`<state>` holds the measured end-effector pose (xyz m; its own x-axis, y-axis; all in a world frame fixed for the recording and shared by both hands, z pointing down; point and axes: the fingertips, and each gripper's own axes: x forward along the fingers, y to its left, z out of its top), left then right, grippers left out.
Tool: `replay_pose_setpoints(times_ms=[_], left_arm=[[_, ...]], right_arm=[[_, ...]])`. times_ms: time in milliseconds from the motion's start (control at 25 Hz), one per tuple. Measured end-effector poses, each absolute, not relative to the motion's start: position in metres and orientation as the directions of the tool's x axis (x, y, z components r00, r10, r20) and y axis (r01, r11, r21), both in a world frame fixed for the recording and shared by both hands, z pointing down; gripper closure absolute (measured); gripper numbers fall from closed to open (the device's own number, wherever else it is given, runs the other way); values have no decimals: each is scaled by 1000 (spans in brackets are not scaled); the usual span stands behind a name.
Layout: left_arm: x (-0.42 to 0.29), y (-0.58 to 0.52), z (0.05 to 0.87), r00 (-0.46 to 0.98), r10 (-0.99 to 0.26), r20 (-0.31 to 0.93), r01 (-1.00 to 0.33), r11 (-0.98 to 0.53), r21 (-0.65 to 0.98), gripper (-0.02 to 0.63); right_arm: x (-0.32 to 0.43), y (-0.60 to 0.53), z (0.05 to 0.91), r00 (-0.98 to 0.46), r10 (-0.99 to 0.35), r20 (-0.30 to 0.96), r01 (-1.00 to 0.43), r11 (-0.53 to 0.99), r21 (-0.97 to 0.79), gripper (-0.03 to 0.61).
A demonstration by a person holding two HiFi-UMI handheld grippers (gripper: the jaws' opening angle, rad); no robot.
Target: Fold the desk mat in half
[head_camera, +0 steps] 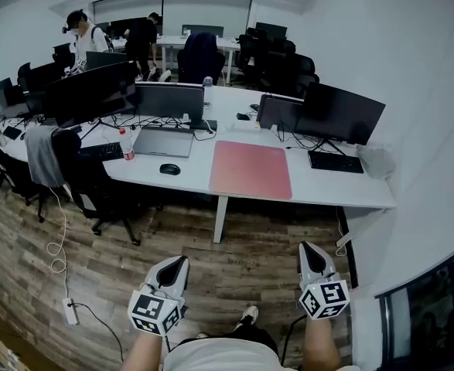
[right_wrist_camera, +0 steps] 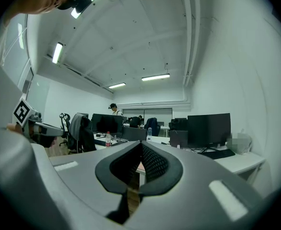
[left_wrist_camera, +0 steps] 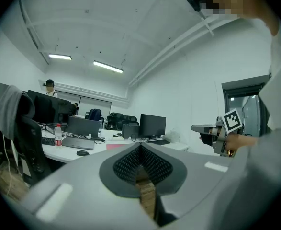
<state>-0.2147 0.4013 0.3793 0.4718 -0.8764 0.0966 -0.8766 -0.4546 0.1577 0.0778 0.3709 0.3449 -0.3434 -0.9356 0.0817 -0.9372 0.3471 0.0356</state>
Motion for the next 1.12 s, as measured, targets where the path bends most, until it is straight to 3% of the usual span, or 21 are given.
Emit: replay_pose_setpoints(times_ms=[680,1120], left_arm=[[-185,315,411,445,-870,212,-894,-417,165,614],[-125,195,428,390,-874,291,-920,-364,142,614]], right_arm=[[116,273,394,-367,-913,180,-930,360,-73,561],[199,152,436,-390,-875,287,-921,364,-139,561]])
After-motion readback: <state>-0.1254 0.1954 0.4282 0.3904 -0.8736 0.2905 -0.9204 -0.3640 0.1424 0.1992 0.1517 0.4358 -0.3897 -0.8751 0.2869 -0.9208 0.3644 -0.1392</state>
